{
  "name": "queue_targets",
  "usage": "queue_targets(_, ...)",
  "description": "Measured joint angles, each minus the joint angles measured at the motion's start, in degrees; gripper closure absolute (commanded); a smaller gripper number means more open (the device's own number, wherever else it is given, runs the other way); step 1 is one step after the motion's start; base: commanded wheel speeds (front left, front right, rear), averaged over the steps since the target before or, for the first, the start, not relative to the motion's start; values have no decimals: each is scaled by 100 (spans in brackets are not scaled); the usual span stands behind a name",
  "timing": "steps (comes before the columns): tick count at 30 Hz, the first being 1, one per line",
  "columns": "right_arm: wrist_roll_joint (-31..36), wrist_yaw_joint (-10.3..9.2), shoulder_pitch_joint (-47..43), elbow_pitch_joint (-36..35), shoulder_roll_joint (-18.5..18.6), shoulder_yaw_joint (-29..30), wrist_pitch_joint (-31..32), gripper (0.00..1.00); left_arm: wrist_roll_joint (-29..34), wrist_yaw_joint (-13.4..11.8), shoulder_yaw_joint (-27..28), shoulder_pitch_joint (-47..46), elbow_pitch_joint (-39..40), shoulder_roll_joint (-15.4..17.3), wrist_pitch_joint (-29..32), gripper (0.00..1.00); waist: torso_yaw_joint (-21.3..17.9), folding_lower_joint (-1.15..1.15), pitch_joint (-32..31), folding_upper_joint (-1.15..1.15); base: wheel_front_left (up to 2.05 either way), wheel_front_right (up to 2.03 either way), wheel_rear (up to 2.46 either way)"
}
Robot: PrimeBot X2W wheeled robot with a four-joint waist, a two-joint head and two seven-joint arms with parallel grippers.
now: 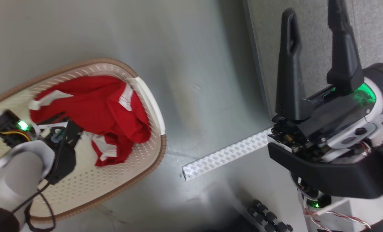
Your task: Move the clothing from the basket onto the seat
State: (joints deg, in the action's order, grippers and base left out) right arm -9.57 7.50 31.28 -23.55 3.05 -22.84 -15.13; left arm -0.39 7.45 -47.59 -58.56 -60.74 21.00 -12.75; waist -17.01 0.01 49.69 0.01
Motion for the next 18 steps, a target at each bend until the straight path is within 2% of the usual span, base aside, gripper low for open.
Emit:
queue_targets(11, -158, 0, 139, -236, -2, -57, 1, 0, 355, -252, -398, -482, -589, -21, -93, 0, -306, -1, 629, 0, 0, 0, 0)
queue_targets(18, -158, 0, 136, -259, -3, -105, 1, 0, 369, -310, -483, -607, -824, -172, -120, 0, -309, 0, 820, 0, 0, 0, 0)
